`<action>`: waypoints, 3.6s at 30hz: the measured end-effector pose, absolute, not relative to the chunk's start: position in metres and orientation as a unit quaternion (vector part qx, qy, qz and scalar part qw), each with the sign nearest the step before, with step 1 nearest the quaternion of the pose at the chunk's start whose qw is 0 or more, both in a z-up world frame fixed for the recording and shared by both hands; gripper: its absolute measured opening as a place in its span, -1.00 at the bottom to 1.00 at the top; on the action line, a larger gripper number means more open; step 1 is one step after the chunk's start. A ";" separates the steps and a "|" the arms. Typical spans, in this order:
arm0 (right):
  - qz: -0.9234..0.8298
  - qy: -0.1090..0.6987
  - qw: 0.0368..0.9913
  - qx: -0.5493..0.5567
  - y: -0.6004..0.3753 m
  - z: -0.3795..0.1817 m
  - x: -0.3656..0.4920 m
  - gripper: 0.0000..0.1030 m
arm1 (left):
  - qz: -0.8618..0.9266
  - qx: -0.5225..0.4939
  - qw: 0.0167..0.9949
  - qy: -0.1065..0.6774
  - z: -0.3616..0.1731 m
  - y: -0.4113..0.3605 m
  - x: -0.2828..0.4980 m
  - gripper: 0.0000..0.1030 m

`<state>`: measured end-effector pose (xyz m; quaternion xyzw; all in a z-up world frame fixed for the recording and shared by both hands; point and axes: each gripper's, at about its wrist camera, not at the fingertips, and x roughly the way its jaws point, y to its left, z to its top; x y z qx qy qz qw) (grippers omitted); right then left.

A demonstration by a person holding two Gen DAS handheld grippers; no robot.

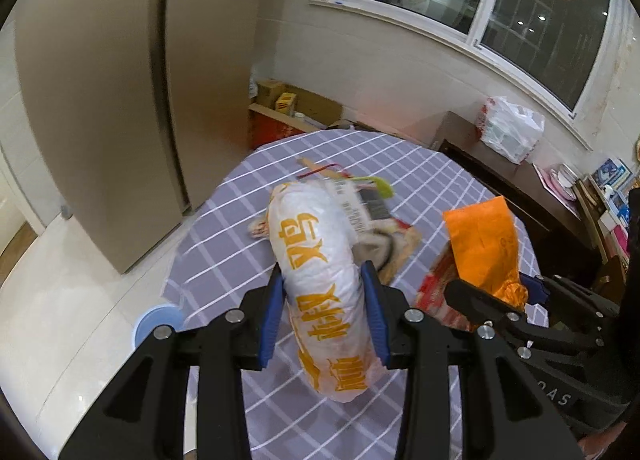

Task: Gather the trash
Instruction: 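Grasp the orange bag with the right tool while the left tool grasps the white bag, then carry both bags to the blue wastebasket and open both tools over it, then swing both open tools back over the table toward the paper bags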

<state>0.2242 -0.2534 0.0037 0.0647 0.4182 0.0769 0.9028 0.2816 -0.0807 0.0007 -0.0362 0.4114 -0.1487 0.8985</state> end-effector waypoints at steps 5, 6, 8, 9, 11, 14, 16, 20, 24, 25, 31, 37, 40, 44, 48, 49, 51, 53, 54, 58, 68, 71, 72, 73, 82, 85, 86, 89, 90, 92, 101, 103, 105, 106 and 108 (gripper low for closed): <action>0.100 0.424 0.898 0.054 -0.220 -0.004 0.225 0.01 | -0.124 -0.044 0.901 0.413 -0.006 -0.044 0.275 -0.28; 0.104 0.425 0.897 0.053 -0.214 -0.005 0.225 0.01 | -0.119 -0.046 0.902 0.413 -0.007 -0.038 0.273 -0.28; 0.113 0.427 0.896 0.049 -0.202 -0.007 0.226 0.00 | -0.111 -0.051 0.903 0.412 -0.008 -0.025 0.270 -0.28; 0.119 0.429 0.894 0.045 -0.194 -0.009 0.228 0.00 | -0.105 -0.054 0.903 0.412 -0.010 -0.016 0.268 -0.28; 0.128 0.432 0.892 0.041 -0.182 -0.012 0.229 0.00 | -0.092 -0.060 0.904 0.413 -0.013 0.001 0.265 -0.28; 0.146 0.436 0.888 0.032 -0.159 -0.015 0.232 0.00 | -0.073 -0.069 0.904 0.415 -0.016 0.022 0.262 -0.28; 0.156 0.440 0.884 0.025 -0.143 -0.019 0.235 0.00 | -0.058 -0.076 0.904 0.416 -0.020 0.040 0.260 -0.28; 0.178 0.451 0.874 0.014 -0.113 -0.028 0.241 0.00 | -0.030 -0.090 0.901 0.423 -0.029 0.074 0.258 -0.28; 0.200 0.464 0.863 0.002 -0.083 -0.039 0.248 0.00 | -0.001 -0.096 0.896 0.433 -0.040 0.101 0.258 -0.27; 0.203 0.467 0.861 -0.001 -0.077 -0.042 0.250 0.00 | 0.005 -0.098 0.894 0.437 -0.043 0.107 0.259 -0.27; 0.222 0.489 0.843 -0.016 -0.043 -0.061 0.260 0.00 | 0.035 -0.109 0.878 0.465 -0.070 0.139 0.267 -0.26; 0.226 0.507 0.832 -0.025 -0.021 -0.076 0.270 0.00 | 0.065 -0.123 0.872 0.470 -0.088 0.162 0.283 0.30; 0.227 0.512 0.828 -0.030 -0.013 -0.081 0.271 0.00 | 0.067 -0.127 0.868 0.476 -0.097 0.171 0.287 0.30; 0.229 0.521 0.821 -0.040 -0.002 -0.088 0.272 0.00 | 0.078 -0.122 0.863 0.483 -0.107 0.182 0.287 0.30; 0.234 0.533 0.811 -0.056 0.019 -0.101 0.276 0.00 | 0.088 -0.128 0.856 0.492 -0.117 0.198 0.281 0.30; 0.236 0.537 0.808 -0.059 0.025 -0.105 0.278 0.00 | 0.091 -0.130 0.855 0.494 -0.119 0.202 0.280 0.30; 0.237 0.543 0.803 -0.066 0.035 -0.111 0.283 0.00 | 0.097 -0.130 0.852 0.497 -0.123 0.212 0.276 0.30; 0.234 0.545 0.801 -0.074 0.044 -0.117 0.288 0.00 | 0.105 -0.123 0.853 0.496 -0.126 0.218 0.272 0.30; 0.233 0.546 0.801 -0.078 0.049 -0.120 0.291 0.00 | 0.110 -0.117 0.854 0.495 -0.127 0.222 0.270 0.30; 0.242 0.542 0.801 -0.076 0.061 -0.127 0.300 0.07 | 0.120 -0.116 0.853 0.494 -0.131 0.235 0.265 0.30; 0.240 0.540 0.803 -0.075 0.065 -0.137 0.304 0.59 | 0.128 -0.111 0.852 0.495 -0.138 0.247 0.267 0.30; 0.246 0.538 0.803 -0.066 0.057 -0.132 0.297 0.59 | 0.118 -0.103 0.856 0.493 -0.136 0.241 0.268 0.30; 0.248 0.535 0.805 -0.061 0.051 -0.127 0.294 0.59 | 0.112 -0.100 0.858 0.491 -0.133 0.238 0.269 0.30; 0.251 0.531 0.808 -0.057 0.046 -0.124 0.290 0.59 | 0.108 -0.098 0.861 0.487 -0.131 0.234 0.269 0.30; 0.222 0.472 0.853 -0.013 -0.041 -0.062 0.261 0.59 | 0.031 -0.063 0.888 0.454 -0.100 0.170 0.278 0.30; 0.191 0.453 0.871 0.008 -0.080 -0.044 0.252 0.59 | 0.000 -0.056 0.893 0.447 -0.091 0.143 0.282 0.30; 0.180 0.449 0.875 0.016 -0.093 -0.040 0.249 0.59 | -0.010 -0.055 0.894 0.444 -0.087 0.134 0.283 0.30; 0.143 0.435 0.888 0.040 -0.134 -0.028 0.238 0.59 | -0.039 -0.052 0.900 0.431 -0.073 0.102 0.284 0.45; 0.131 0.431 0.891 0.049 -0.149 -0.024 0.233 0.59 | -0.048 -0.049 0.902 0.426 -0.070 0.092 0.284 0.46; 0.114 0.424 0.897 0.059 -0.170 -0.020 0.224 0.62 | -0.059 -0.045 0.904 0.420 -0.064 0.075 0.284 0.54; 0.056 0.408 0.906 0.099 -0.250 -0.012 0.207 0.66 | -0.104 -0.017 0.910 0.401 -0.041 -0.008 0.283 0.61; 0.049 0.409 0.905 0.104 -0.261 -0.014 0.206 0.66 | -0.115 -0.013 0.909 0.400 -0.039 -0.022 0.284 0.62; 0.043 0.409 0.905 0.109 -0.273 -0.015 0.206 0.66 | -0.117 -0.008 0.909 0.401 -0.037 -0.034 0.287 0.62; 0.040 0.409 0.905 0.111 -0.280 -0.016 0.205 0.66 | -0.118 -0.006 0.908 0.401 -0.037 -0.038 0.287 0.62; 0.036 0.411 0.903 0.116 -0.292 -0.019 0.206 0.66 | -0.122 -0.003 0.908 0.402 -0.035 -0.050 0.288 0.65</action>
